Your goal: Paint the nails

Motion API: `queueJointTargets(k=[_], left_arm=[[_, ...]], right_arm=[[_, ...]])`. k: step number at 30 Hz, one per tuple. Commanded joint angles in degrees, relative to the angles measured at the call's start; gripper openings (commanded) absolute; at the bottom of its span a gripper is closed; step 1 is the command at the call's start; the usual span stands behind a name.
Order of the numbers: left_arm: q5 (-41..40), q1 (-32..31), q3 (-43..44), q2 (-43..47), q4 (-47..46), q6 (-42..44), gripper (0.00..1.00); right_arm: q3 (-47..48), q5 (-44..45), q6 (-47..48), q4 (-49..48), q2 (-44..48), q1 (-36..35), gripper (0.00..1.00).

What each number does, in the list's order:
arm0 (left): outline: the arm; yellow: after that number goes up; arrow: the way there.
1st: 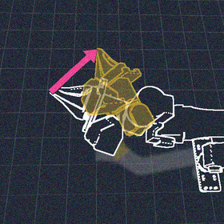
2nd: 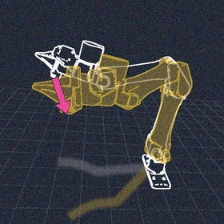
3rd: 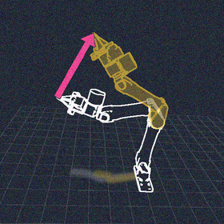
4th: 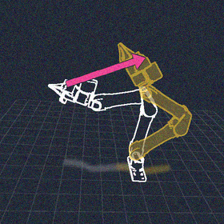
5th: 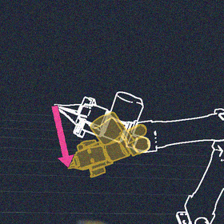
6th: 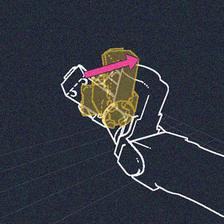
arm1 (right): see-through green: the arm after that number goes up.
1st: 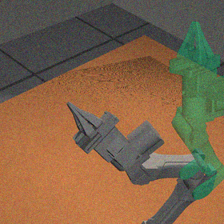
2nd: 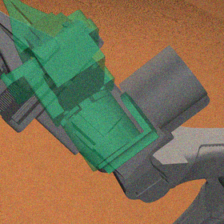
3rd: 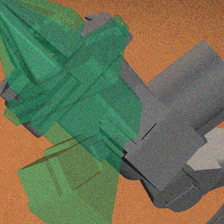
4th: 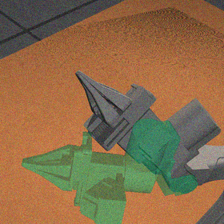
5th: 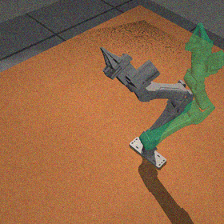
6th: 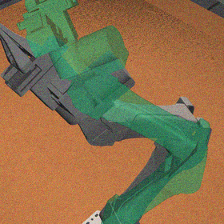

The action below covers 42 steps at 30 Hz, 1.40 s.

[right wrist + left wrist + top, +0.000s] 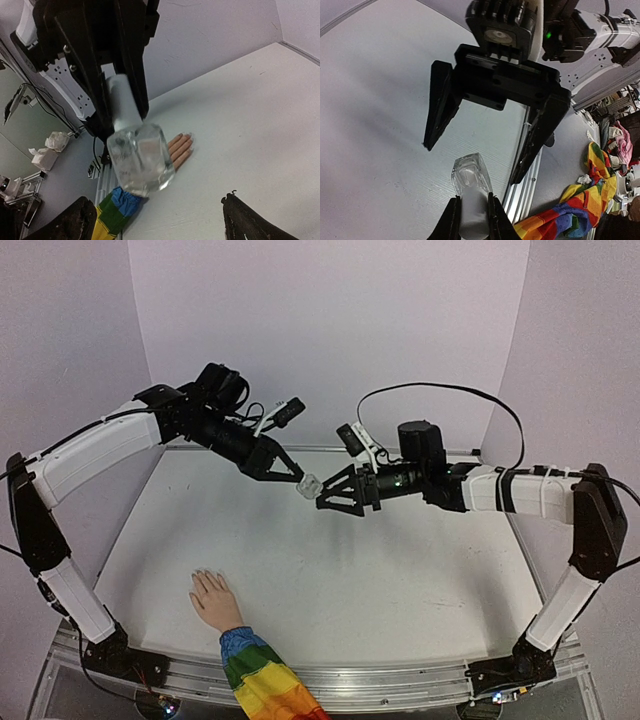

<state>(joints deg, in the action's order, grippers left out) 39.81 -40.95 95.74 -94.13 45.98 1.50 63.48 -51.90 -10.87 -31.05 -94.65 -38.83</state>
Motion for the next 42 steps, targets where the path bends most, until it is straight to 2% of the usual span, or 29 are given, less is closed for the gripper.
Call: queueJointTargets(k=[1, 6, 9, 12, 15, 18, 19, 20, 22, 26, 30, 32, 34, 37, 39, 41, 42], left_arm=[[8.6, 0.2, -0.4, 3.0, -2.1, 1.8, 0.0], [9.1, 0.2, -1.8, 3.9, -2.1, 2.9, 0.0], [9.3, 0.3, -2.1, 3.9, -2.1, 3.3, 0.0], [9.0, 0.3, -2.4, 4.2, -2.1, 3.6, 0.0], [8.5, 0.3, -2.5, 4.2, -2.1, 3.8, 0.0], [7.8, 0.5, -2.7, 4.4, -2.1, 3.9, 0.0], [7.7, 0.6, -2.9, 4.6, -2.1, 4.0, 0.0], [7.5, 0.7, -3.0, 4.7, -2.1, 4.2, 0.0], [7.0, 0.8, -3.2, 5.0, -2.1, 4.2, 0.0], [6.1, 1.0, -3.4, 5.0, -2.1, 3.8, 0.0], [5.6, 0.9, -3.2, 4.8, -2.1, 2.9, 0.0], [4.3, 1.0, -3.0, 4.7, -2.1, 2.2, 0.0], [1.3, 1.0, -2.7, 4.4, -2.1, 0.2, 0.0], [-5.9, 1.0, -1.6, 3.4, -1.7, -4.9, 0.0], [-12.8, 1.0, -0.6, 2.3, -0.8, -9.9, 0.0], [-21.0, 0.9, 0.5, 1.5, 0.7, -16.7, 0.0], [-24.4, 1.0, 0.5, 1.4, 1.1, -20.0, 0.0]], right_arm=[[5.6, -8.0, -4.3, -10.5, -3.9, -1.2, 0.79], [8.8, -12.2, -5.8, -12.4, -6.5, -2.7, 0.63], [10.1, -14.6, -6.9, -13.0, -7.9, -3.4, 0.47], [10.9, -16.0, -7.7, -13.4, -9.1, -3.9, 0.38], [10.8, -16.1, -7.8, -13.7, -9.2, -4.2, 0.23], [10.7, -15.7, -7.8, -14.0, -9.3, -4.3, 0.19], [10.5, -15.6, -7.7, -14.0, -9.3, -4.3, 0.22], [10.3, -15.3, -7.7, -14.0, -9.3, -4.2, 0.3], [10.1, -15.3, -7.7, -14.0, -9.5, -4.2, 0.33], [10.0, -15.6, -7.6, -14.0, -9.7, -4.3, 0.2], [10.0, -15.3, -7.2, -13.9, -9.7, -4.2, 0.02], [10.0, -13.8, -6.8, -13.7, -9.6, -4.4, 0.0], [9.6, -8.0, -4.2, -11.5, -8.8, -4.8, 0.0], [7.4, 13.6, 3.5, -5.5, -5.4, -6.8, 0.0], [5.4, 39.9, 8.8, -3.6, -2.9, -10.9, 0.0], [3.4, 65.5, 15.9, -7.5, -2.4, -16.3, 0.0], [2.5, 73.1, 19.4, -11.2, -2.8, -18.3, 0.0]])
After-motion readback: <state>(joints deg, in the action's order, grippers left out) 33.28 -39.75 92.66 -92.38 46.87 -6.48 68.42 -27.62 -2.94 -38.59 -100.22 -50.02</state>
